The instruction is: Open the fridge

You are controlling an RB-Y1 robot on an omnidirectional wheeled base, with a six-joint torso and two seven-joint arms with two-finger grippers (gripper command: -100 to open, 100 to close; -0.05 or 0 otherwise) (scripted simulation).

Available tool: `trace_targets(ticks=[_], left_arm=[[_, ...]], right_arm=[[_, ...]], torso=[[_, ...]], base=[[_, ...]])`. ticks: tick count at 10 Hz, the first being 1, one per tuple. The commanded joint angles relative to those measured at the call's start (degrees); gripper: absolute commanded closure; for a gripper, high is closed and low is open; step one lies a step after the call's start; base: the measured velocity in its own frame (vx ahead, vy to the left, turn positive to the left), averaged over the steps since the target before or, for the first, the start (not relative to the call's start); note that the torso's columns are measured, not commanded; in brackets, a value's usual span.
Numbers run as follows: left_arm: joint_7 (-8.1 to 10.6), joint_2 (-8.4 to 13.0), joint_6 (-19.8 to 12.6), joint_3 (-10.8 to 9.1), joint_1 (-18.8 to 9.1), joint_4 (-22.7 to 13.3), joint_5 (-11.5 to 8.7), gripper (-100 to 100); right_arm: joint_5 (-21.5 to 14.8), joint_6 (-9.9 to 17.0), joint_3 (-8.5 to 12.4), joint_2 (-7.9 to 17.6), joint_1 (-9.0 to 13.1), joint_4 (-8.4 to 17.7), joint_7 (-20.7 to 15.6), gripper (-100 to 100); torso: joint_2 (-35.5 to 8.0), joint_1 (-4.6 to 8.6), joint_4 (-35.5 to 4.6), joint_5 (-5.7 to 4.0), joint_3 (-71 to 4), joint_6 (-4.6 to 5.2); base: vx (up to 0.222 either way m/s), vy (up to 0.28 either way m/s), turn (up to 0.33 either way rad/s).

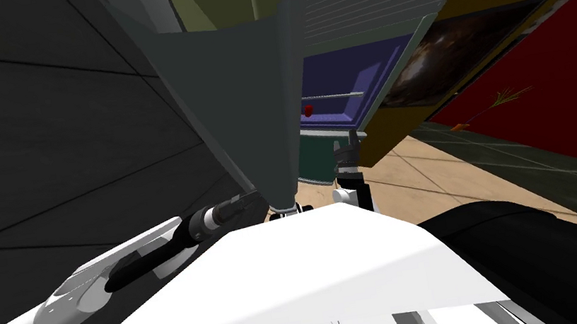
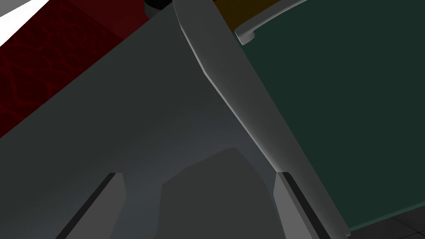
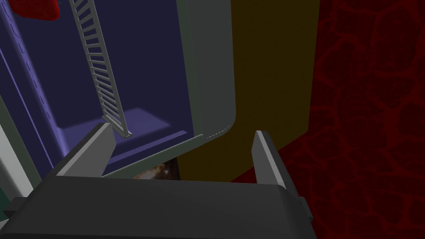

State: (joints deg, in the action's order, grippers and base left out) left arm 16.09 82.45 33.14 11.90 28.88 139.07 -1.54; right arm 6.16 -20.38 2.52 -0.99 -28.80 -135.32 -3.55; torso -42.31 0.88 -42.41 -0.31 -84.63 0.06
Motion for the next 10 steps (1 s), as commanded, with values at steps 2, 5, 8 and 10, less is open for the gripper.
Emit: trace_targets(ticks=[2, 5, 8, 10], left_arm=[[1.46, 2.1, -1.1, -2.11, -0.6, 2.9, -1.6, -100], [1.85, 2.8, -1.4, -2.77, -0.7, 3.9, -2.1, -100], [2.25, 3.5, -1.8, -3.43, -0.8, 4.9, -2.6, -100], [2.25, 3.5, -1.8, -3.43, -0.2, 4.9, -2.6, -100]], right_arm=[[0.0, 0.0, 0.0, 0.0, 0.0, 0.0, 0.0, 0], [0.0, 0.0, 0.0, 0.0, 0.0, 0.0, 0.0, 0], [0.0, 0.0, 0.0, 0.0, 0.0, 0.0, 0.0, 0], [0.0, 0.0, 0.0, 0.0, 0.0, 0.0, 0.0, 0]], torso=[[-0.1, -0.02, -0.4, -0.31, -0.4, -0.04], [-0.3, -0.21, -0.8, -0.47, -0.7, -0.22], [-0.4, 0.03, -0.9, -0.61, -0.7, -0.27], [-0.5, 0.15, -0.9, -0.61, -0.6, -0.14]], base=[[0.013, -0.031, 0.040], [0.005, 0.004, 0.034], [0.017, 0.010, 0.041], [-0.004, -0.001, -0.002]])
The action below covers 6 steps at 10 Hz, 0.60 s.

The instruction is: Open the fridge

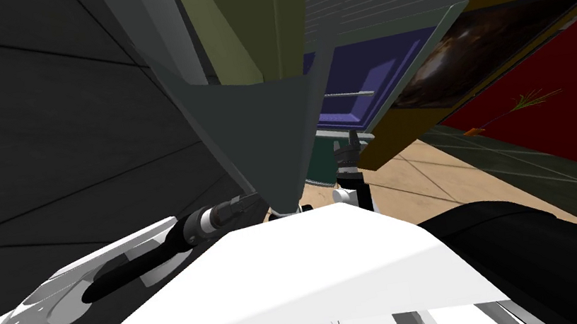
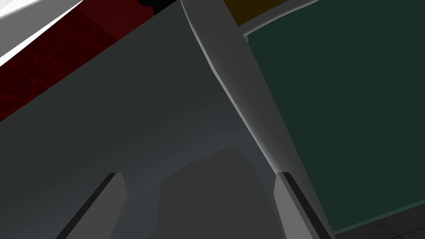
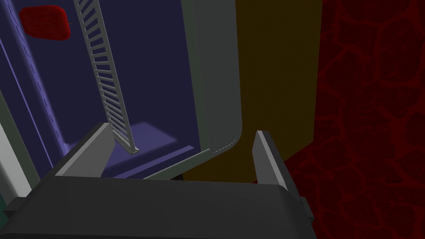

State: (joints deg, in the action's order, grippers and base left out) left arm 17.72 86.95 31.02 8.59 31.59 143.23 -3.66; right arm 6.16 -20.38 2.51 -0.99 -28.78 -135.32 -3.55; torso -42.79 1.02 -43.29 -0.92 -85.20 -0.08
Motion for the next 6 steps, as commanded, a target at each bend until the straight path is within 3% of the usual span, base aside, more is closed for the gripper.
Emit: trace_targets(ticks=[1, 4, 5, 6], left_arm=[[0.63, -1.0, 0.3, -0.12, -3.4, 0.7, -0.5, -100], [0.63, -1.0, 0.3, -0.12, -2.1, 0.7, -0.5, -100], [0.63, -1.0, 0.3, -0.12, -3.1, 0.7, -0.5, -100], [1.96, 1.7, -1.0, -1.46, -1.7, 2.1, -2.0, -100]], right_arm=[[0.0, 0.0, 0.0, 0.0, 0.0, 0.0, 0.0, 0], [0.0, 0.0, 0.0, 0.0, 0.0, 0.0, 0.0, 0], [0.0, 0.0, 0.0, 0.0, 0.0, 0.0, 0.0, 0], [0.0, 0.0, 0.0, 0.0, 0.0, 0.0, 0.0, 0]], torso=[[0.0, -0.02, 0.0, 0.00, 0.0, 0.00], [0.0, -0.09, 0.0, 0.02, 0.0, -0.04], [0.1, -0.11, 0.1, 0.07, 0.0, 0.02], [0.1, -0.09, 0.0, 0.02, -0.1, 0.02]], base=[[-0.001, -0.007, -0.004], [0.000, -0.001, 0.005], [0.000, 0.000, 0.000], [0.022, 0.015, 0.186]])
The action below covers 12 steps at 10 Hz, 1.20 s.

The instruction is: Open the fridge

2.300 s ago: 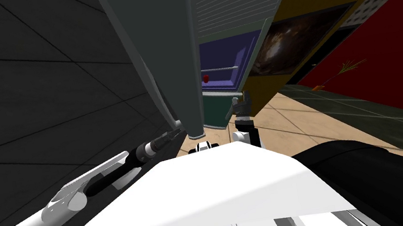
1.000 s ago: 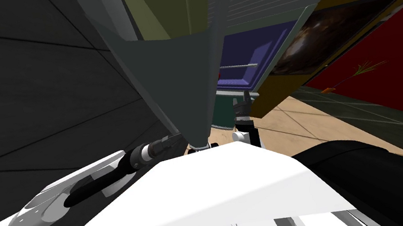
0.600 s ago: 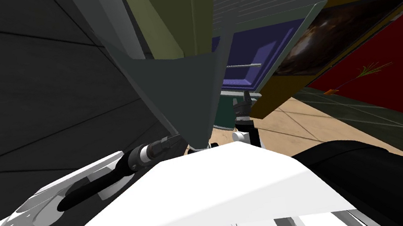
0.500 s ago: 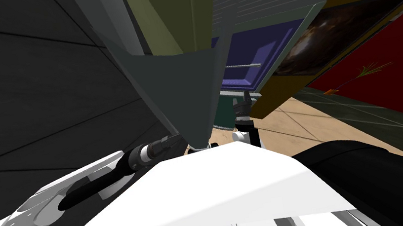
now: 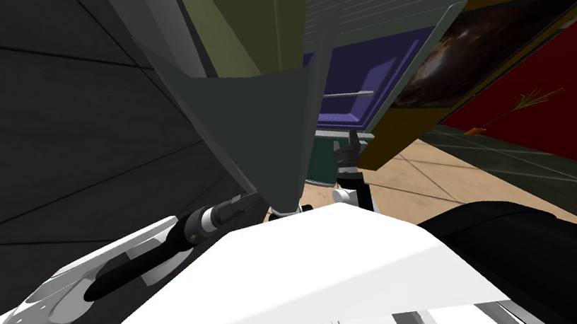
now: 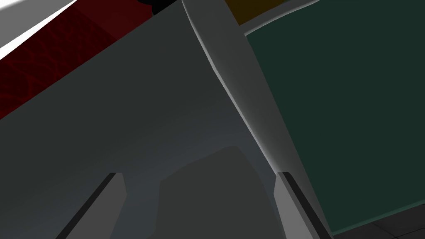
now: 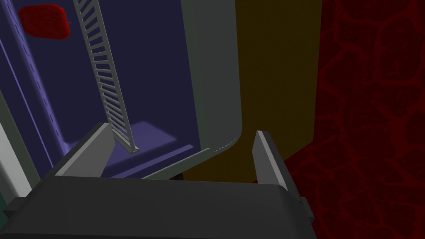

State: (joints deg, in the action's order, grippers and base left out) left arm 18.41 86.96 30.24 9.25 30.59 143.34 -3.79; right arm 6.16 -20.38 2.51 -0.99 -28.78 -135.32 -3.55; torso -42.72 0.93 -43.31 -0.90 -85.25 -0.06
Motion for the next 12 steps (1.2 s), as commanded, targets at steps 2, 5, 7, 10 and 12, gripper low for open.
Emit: trace_targets(ticks=[2, 5, 7, 10, 12], left_arm=[[1.68, 2.2, -0.3, -2.20, -0.9, 2.6, -2.4, -100], [1.68, 2.2, -0.3, -2.82, -0.9, 2.6, -2.4, -100], [2.10, 2.7, -0.4, -3.52, -1.1, 3.2, -3.0, -100], [2.10, 2.7, -0.4, -3.52, -1.1, 3.2, -3.0, -100], [2.10, 2.7, -0.4, -3.52, -1.1, 3.2, -3.0, -100]], right_arm=[[0.0, 0.0, 0.0, 0.0, 0.0, 0.0, 0.0, 0], [0.0, 0.0, 0.0, 0.0, 0.0, 0.0, 0.0, 0], [0.0, 0.0, 0.0, 0.0, 0.0, 0.0, 0.0, 0], [0.0, 0.0, 0.0, 0.0, 0.0, 0.0, 0.0, 0], [0.0, 0.0, 0.0, 0.0, 0.0, 0.0, 0.0, 0]], torso=[[-0.1, -0.12, 0.0, 0.00, 0.0, -0.19], [-0.2, 0.02, 0.0, 0.05, 0.2, -0.01], [-0.2, 0.10, 0.0, -0.04, 0.1, -0.08], [-0.3, 0.14, -0.3, -0.17, 0.0, -0.09], [-0.3, 0.25, -0.2, -0.18, 0.0, -0.09]], base=[[0.028, 0.030, 0.122], [-0.004, 0.006, -0.004], [0.007, -0.002, 0.036], [0.006, 0.002, 0.008], [-0.003, 0.003, 0.007]])
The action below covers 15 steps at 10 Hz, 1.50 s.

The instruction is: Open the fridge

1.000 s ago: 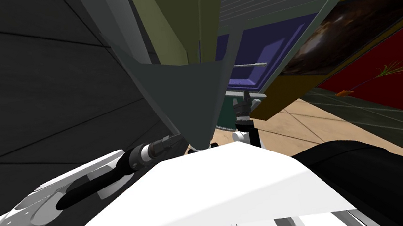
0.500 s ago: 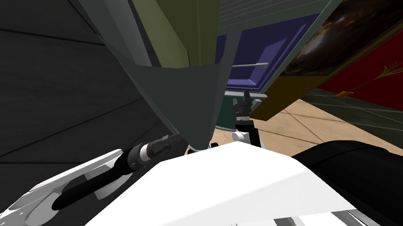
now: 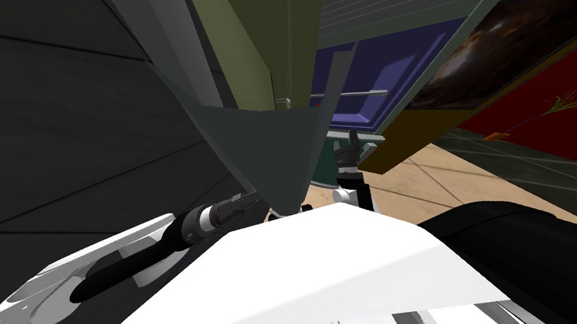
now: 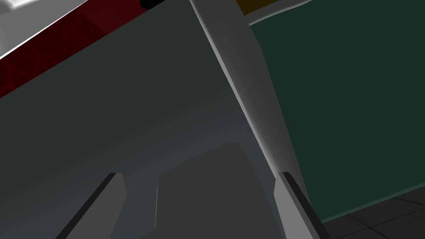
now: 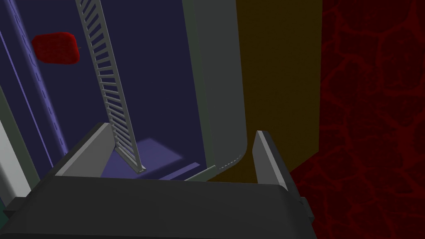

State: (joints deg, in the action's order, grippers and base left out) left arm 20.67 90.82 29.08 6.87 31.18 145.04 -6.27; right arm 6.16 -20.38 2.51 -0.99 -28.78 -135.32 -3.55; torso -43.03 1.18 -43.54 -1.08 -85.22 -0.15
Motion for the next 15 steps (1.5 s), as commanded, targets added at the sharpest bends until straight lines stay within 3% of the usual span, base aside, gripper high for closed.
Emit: trace_targets(ticks=[1, 2, 3, 4, 5, 6, 15], left_arm=[[-0.15, -1.1, 0.8, -1.14, -1.7, 1.6, -0.6, -100], [-0.15, -1.1, 0.8, -1.14, -1.7, 1.6, -0.6, -100], [-0.15, -1.1, 0.8, -1.14, 1.0, 1.6, -0.6, -100], [-0.15, -1.1, 0.8, -1.14, -1.1, 1.6, -0.6, -100], [0.69, 0.9, -0.5, -1.29, 0.2, 1.7, -1.4, -100], [1.19, 1.5, -0.3, -2.12, -0.1, 2.1, -2.1, -100], [2.18, 2.8, 0.0, -3.77, -0.8, 2.9, -3.6, -100]], right_arm=[[0.0, 0.0, 0.0, 0.0, 0.0, 0.0, 0.0, 0], [0.0, 0.0, 0.0, 0.0, 0.0, 0.0, 0.0, 0], [0.0, 0.0, 0.0, 0.0, 0.0, 0.0, 0.0, 0], [0.0, 0.0, 0.0, 0.0, 0.0, 0.0, 0.0, 0], [0.0, 0.0, 0.0, 0.0, 0.0, 0.0, 0.0, 0], [0.0, 0.0, 0.0, 0.0, 0.0, 0.0, 0.0, 0], [0.0, 0.0, 0.0, 0.0, 0.0, 0.0, 0.0, 0]], torso=[[0.0, 0.04, -0.1, -0.02, 0.0, 0.07], [0.0, -0.01, 0.0, 0.04, 0.0, 0.02], [-0.1, -0.10, -0.1, 0.00, 0.0, -0.10], [-0.1, -0.15, 0.1, 0.15, 0.2, 0.01], [0.0, -0.25, 0.2, 0.22, 0.2, 0.07], [0.0, -0.42, 0.3, 0.26, 0.3, -0.12], [-0.2, -0.18, 0.0, 0.10, 0.2, -0.09]], base=[[0.005, 0.001, -0.014], [0.009, -0.007, -0.019], [0.006, 0.002, 0.026], [0.000, -0.001, 0.011], [0.006, 0.003, 0.128], [0.019, 0.013, 0.145], [0.006, 0.006, 0.030]])
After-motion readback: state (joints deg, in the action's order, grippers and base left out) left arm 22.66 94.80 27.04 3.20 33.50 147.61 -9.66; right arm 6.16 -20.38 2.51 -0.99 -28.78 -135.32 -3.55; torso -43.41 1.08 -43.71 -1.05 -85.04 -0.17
